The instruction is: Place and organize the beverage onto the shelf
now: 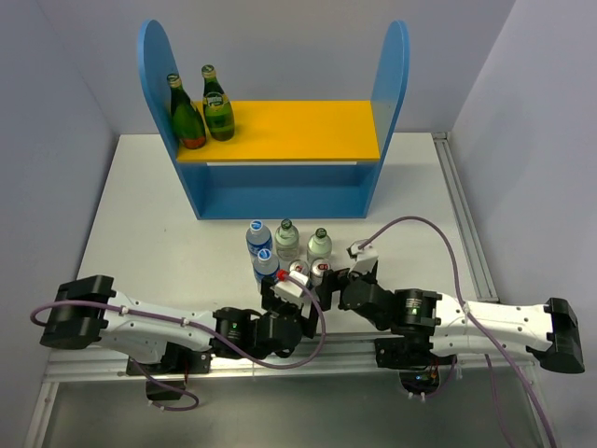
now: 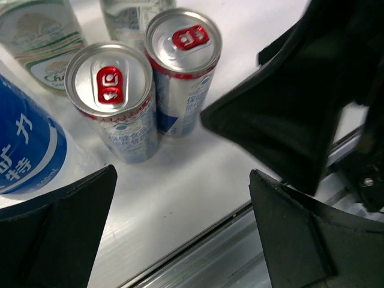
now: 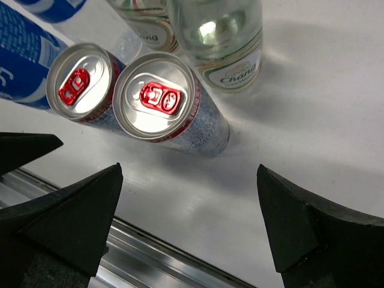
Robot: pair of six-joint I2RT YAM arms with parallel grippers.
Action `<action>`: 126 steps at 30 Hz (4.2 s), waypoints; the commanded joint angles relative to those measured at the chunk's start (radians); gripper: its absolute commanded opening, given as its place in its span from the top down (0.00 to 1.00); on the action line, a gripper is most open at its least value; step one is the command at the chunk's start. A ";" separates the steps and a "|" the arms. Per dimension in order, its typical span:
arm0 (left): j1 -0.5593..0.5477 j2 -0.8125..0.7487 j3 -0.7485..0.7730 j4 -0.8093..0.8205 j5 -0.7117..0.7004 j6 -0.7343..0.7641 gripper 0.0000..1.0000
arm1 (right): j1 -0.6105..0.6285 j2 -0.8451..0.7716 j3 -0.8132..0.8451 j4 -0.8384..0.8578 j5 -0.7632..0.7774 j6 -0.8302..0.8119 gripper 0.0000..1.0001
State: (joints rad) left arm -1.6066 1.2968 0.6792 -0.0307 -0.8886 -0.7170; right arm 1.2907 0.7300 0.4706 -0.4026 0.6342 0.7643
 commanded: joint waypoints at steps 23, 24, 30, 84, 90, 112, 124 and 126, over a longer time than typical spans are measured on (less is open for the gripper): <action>0.002 -0.229 -0.079 0.005 0.000 -0.004 0.02 | 0.030 0.459 0.054 0.243 0.358 0.153 0.00; 0.001 -0.231 -0.081 0.006 0.002 -0.001 0.02 | 0.030 0.466 0.051 0.272 0.367 0.148 0.00; 0.002 -0.238 -0.095 0.018 0.002 0.010 0.02 | 0.030 0.471 0.028 0.312 0.458 0.174 0.01; 0.056 -0.130 -0.106 0.239 0.108 0.114 0.02 | -0.095 0.159 0.629 0.352 0.389 -0.700 1.00; 0.106 -0.050 -0.060 0.307 0.154 0.172 0.02 | -0.401 0.382 0.902 0.312 0.124 -0.754 1.00; 0.185 0.013 -0.055 0.356 0.208 0.183 0.02 | -0.838 0.884 1.206 0.265 -0.133 -0.596 1.00; 0.194 0.088 -0.040 0.387 0.197 0.180 0.02 | -0.838 0.847 1.120 0.263 -0.123 -0.573 0.00; 0.198 0.099 -0.040 0.388 0.179 0.176 0.02 | -0.840 0.830 1.100 0.266 -0.128 -0.563 0.00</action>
State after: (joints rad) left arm -1.4185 1.3804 0.6098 0.3073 -0.6792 -0.5385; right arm 0.4637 1.6207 1.5944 -0.1631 0.4847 0.1749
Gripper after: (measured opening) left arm 0.977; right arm 0.996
